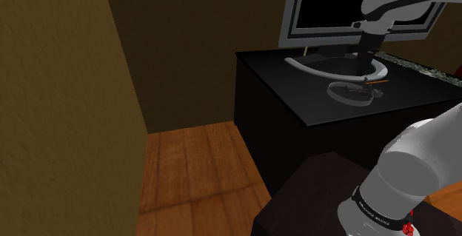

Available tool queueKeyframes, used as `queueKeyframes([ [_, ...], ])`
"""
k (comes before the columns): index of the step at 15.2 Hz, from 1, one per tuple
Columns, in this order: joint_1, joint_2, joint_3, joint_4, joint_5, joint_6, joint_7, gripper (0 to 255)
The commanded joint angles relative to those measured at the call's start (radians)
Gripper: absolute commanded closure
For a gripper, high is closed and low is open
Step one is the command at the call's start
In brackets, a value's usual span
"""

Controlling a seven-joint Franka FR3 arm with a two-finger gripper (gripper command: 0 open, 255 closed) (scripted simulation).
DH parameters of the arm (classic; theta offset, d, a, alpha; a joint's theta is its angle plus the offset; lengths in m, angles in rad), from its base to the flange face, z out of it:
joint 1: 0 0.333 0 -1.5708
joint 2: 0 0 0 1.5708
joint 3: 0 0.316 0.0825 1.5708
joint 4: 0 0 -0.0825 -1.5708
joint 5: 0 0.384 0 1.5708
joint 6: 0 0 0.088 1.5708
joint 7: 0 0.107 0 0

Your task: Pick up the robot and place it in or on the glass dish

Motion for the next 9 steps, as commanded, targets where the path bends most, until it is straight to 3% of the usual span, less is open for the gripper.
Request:
queueKeyframes([
  [1, 0.0, -0.015, 0.018, 0.042, 0.001, -0.059, 0.006, 0],
  [9, 0.001, -0.017, 0.024, 0.066, 0.003, -0.085, 0.006, 0],
])
